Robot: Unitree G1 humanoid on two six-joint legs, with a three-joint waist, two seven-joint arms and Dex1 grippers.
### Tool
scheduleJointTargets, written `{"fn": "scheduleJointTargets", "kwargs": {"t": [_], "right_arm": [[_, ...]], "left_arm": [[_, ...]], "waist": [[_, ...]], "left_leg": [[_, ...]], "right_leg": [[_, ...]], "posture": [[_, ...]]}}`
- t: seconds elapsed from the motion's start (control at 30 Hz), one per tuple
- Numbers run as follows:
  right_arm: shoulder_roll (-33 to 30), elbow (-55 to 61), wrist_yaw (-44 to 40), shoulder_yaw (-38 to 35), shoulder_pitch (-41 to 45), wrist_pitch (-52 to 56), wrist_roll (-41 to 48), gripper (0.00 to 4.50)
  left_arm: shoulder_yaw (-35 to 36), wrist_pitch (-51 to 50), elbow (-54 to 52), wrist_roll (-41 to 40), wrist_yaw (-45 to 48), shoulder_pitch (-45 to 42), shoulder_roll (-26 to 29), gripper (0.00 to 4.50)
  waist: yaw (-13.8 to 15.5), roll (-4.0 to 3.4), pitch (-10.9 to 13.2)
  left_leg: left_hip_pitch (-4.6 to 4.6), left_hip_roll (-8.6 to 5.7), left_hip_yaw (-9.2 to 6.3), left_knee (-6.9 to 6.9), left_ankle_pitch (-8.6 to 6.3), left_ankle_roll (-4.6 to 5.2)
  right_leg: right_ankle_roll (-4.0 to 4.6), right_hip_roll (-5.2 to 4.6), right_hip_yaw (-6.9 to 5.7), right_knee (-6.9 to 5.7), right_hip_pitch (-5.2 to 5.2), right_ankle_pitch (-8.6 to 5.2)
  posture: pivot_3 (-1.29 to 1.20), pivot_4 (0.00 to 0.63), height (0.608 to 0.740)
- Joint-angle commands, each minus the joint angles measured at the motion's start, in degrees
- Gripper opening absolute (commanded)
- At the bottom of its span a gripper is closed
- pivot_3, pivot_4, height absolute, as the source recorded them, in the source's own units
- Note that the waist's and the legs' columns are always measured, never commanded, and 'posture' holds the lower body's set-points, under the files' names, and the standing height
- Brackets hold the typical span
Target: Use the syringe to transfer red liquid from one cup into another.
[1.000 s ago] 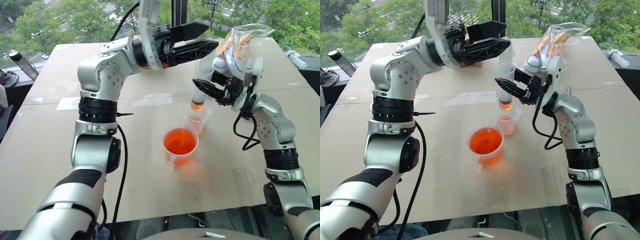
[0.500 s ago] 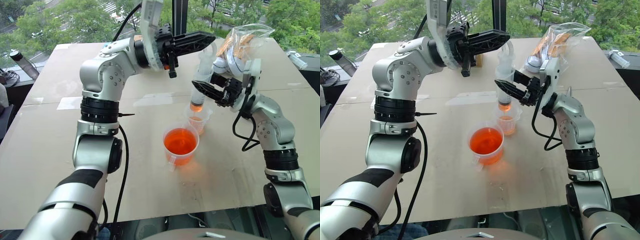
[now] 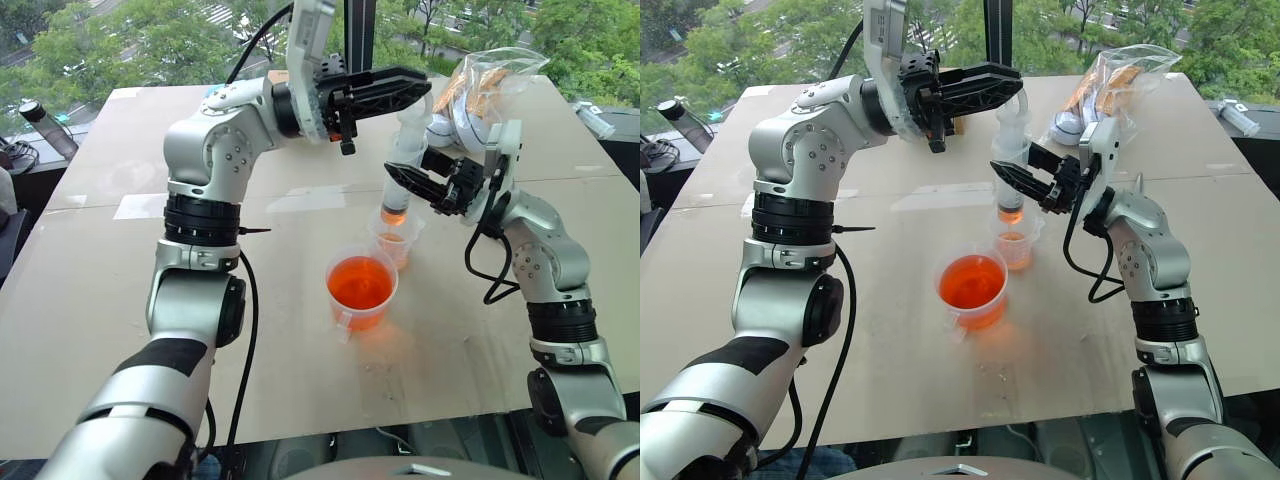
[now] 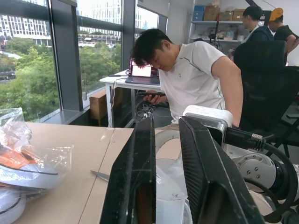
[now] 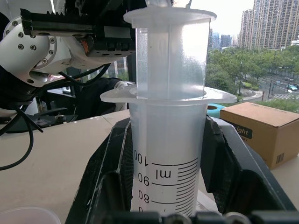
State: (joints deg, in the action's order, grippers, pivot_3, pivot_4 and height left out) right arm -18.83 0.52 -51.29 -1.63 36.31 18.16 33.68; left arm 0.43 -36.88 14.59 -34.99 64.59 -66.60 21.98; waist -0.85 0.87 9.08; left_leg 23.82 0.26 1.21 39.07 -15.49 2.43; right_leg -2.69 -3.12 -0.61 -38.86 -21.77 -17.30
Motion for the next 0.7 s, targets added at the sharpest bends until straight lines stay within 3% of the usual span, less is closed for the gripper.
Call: {"fn": "scheduleJointTargets", "kwargs": {"t": [0.03, 0.23, 0.33, 0.37, 0.7], "right_arm": [[0.05, 3.91, -0.33, -0.79, 0.94, -0.86, 1.08, 1.53], [0.14, 4.29, -0.2, -0.76, 0.65, -0.78, 1.04, 1.53], [0.14, 4.47, -0.15, -0.81, 0.4, -0.71, 1.04, 1.53], [0.16, 4.56, -0.12, -0.82, 0.32, -0.69, 1.06, 1.53], [0.36, 4.77, -0.07, -0.7, 0.24, -0.61, 1.06, 1.53]], "left_arm": [[-1.64, 0.67, -0.21, 1.12, 1.23, 0.44, -0.42, 0.81], [-1.8, 0.27, 2.22, 1.67, 2.54, 0.13, -0.79, 0.81], [-1.8, 1.37, 2.86, 2.7, 2.53, -0.16, -0.85, 1.59], [-1.87, 1.66, 2.99, 2.96, 2.64, -0.2, -0.89, 2.06], [-1.37, 1.77, 3.4, 2.9, 3.58, -0.49, -1.65, 2.06]], "waist": [[0.0, 0.0, 0.0], [0.0, 0.0, 0.0], [0.01, 0.0, 0.0], [0.02, 0.0, 0.0], [0.0, 0.0, 0.0]], "left_leg": [[0.0, 0.0, 0.0, 0.0, 0.0, 0.0], [0.0, 0.0, 0.0, 0.0, 0.0, 0.0], [0.0, 0.0, 0.0, 0.0, 0.0, 0.0], [0.0, 0.0, 0.0, 0.0, 0.0, 0.0], [0.0, 0.0, 0.0, 0.0, 0.0, 0.0]], "right_leg": [[0.0, 0.0, 0.0, 0.0, 0.0, 0.0], [0.0, 0.0, 0.0, 0.0, 0.0, 0.0], [0.0, 0.01, 0.0, 0.0, 0.0, 0.0], [0.0, 0.01, 0.0, 0.0, 0.0, 0.0], [0.0, 0.0, 0.0, 0.0, 0.0, 0.0]], "posture": [[0.0, 0.15, 0.74], [0.0, 0.15, 0.74], [0.0, 0.15, 0.74], [0.0, 0.15, 0.74], [0.0, 0.15, 0.74]]}}
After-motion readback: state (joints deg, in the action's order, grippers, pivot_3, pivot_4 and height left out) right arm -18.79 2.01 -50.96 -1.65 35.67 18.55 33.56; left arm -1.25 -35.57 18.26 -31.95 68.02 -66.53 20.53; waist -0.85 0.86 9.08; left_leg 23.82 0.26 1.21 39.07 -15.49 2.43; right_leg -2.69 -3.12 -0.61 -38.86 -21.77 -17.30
